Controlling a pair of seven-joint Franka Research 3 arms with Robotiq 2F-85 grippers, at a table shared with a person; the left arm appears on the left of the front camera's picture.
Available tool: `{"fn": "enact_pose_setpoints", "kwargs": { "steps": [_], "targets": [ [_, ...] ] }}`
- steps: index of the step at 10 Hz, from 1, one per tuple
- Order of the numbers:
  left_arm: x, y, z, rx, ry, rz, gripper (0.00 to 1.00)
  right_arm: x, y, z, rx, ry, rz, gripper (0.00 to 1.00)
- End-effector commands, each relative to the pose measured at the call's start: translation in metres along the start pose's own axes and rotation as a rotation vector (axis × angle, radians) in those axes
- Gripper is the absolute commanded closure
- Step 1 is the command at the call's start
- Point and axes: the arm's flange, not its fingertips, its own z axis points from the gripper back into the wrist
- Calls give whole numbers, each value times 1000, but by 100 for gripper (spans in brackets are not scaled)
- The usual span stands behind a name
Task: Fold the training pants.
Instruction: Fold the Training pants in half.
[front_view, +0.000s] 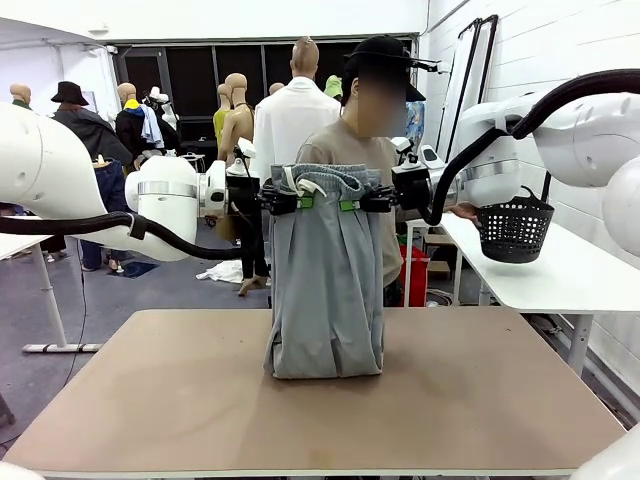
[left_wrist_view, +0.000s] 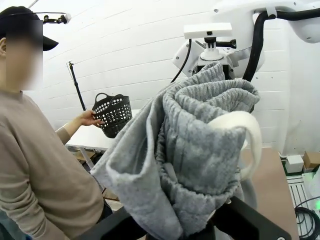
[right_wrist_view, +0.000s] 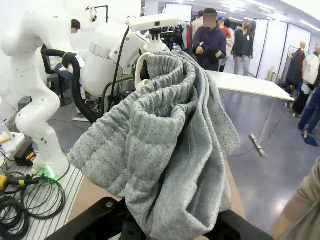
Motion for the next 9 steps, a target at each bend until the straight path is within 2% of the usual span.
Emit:
{"fn": "enact_pose_setpoints", "kwargs": {
  "steps": [1,5,7,9],
  "targets": [
    [3,-6,3,-8,-15,-10,100,1,7,2,7,-8,4,100],
    [1,-2,-1,-3,-1,-1,100,0,1,1,-1,0,0,100],
    [2,33,-12,48,24,-2,100,6,-25,-4,-1,8,42,100],
    [13,49,-20,52,32,-17,100,15,-52,-3,-5,29,58,100]
  ]
}}
